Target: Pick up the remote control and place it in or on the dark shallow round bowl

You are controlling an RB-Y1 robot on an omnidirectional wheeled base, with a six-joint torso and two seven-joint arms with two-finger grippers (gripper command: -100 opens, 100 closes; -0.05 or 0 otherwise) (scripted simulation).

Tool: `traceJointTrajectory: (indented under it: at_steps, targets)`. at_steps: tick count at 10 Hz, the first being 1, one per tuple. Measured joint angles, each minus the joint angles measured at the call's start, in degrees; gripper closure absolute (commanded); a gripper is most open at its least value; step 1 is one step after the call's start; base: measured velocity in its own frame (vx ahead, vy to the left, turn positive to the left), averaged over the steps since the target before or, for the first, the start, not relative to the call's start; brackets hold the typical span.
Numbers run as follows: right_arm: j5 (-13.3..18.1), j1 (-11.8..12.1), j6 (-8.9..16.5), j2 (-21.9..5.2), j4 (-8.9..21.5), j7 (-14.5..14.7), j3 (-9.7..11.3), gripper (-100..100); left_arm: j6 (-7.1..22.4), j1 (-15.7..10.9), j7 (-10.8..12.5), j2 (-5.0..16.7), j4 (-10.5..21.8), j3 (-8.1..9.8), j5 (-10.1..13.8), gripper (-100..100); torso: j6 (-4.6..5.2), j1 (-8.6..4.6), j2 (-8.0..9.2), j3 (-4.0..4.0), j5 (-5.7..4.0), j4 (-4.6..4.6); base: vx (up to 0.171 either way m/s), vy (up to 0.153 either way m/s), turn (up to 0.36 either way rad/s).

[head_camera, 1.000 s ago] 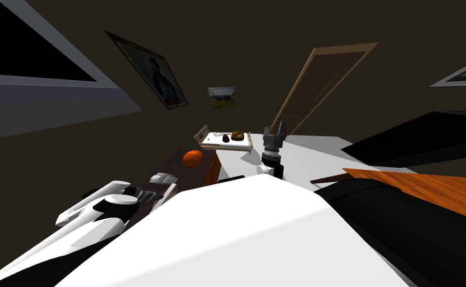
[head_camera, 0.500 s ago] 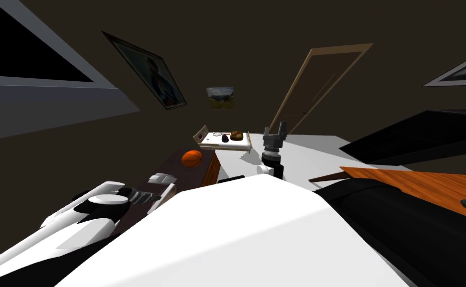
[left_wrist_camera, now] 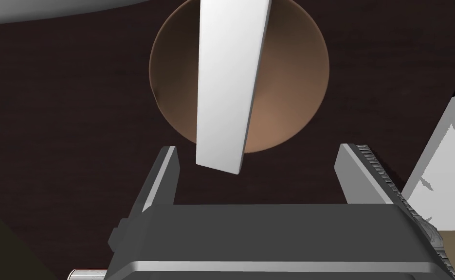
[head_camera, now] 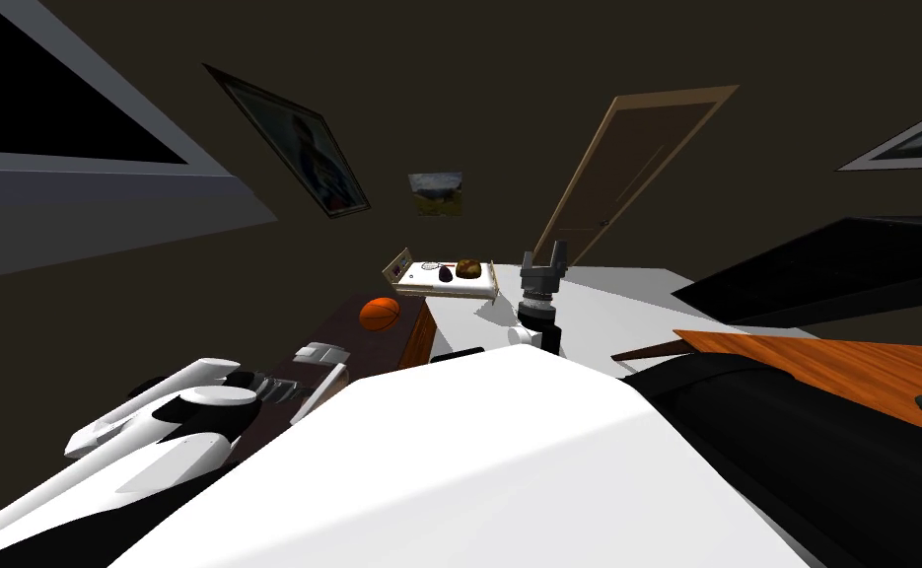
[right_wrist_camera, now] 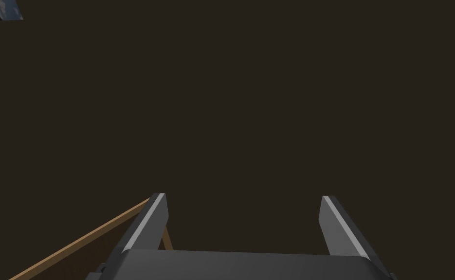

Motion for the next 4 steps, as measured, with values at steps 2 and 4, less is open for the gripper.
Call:
traceJointTrajectory:
  at_steps: [2, 4]
  targets:
    - [0.00, 0.00, 0.00, 0.00, 0.00, 0.00, 0.00, 0, 0.00, 0.00, 0.00, 0.00, 0.00, 0.00, 0.00, 0, 0.00, 0.00, 0.00, 0.00, 0.00, 0.00, 0.000, 0.000, 0.000]
    - [0.00, 0.00, 0.00, 0.00, 0.00, 0.00, 0.00, 0, 0.00, 0.00, 0.00, 0.00, 0.00, 0.00, 0.00, 0, 0.00, 0.00, 0.00, 0.00, 0.00, 0.00, 0.000, 0.000, 0.000]
